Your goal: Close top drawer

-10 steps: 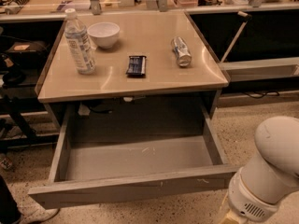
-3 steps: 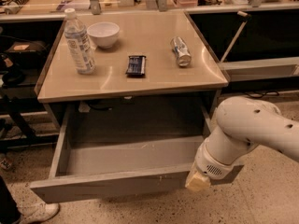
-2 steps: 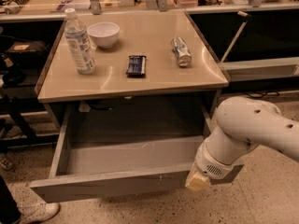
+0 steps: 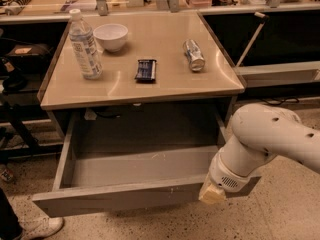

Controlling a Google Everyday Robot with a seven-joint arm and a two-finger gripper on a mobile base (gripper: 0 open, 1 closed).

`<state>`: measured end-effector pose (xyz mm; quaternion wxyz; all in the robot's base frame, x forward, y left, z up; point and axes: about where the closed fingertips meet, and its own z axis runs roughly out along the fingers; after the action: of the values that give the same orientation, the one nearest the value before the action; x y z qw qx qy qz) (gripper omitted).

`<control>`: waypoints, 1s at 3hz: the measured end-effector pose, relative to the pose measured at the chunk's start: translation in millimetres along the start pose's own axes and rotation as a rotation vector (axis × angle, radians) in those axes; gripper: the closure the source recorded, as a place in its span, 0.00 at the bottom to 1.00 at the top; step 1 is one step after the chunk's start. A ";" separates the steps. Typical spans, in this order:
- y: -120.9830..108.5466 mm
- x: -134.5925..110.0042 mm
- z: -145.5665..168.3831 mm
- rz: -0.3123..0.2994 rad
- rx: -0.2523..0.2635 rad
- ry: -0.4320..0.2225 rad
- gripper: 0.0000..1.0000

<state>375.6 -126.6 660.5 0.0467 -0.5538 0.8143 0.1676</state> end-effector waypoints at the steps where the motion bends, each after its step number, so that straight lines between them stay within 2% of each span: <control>1: 0.0 0.0 0.0 0.000 0.000 0.000 0.11; 2: 0.0 0.0 0.0 0.000 0.000 0.000 0.00; 3: 0.0 0.0 0.0 0.000 0.000 0.000 0.00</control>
Offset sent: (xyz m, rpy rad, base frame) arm 0.0000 0.0000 0.0000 0.0000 0.0000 0.0000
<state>375.6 -126.6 660.5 0.0467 -0.5538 0.8143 0.1676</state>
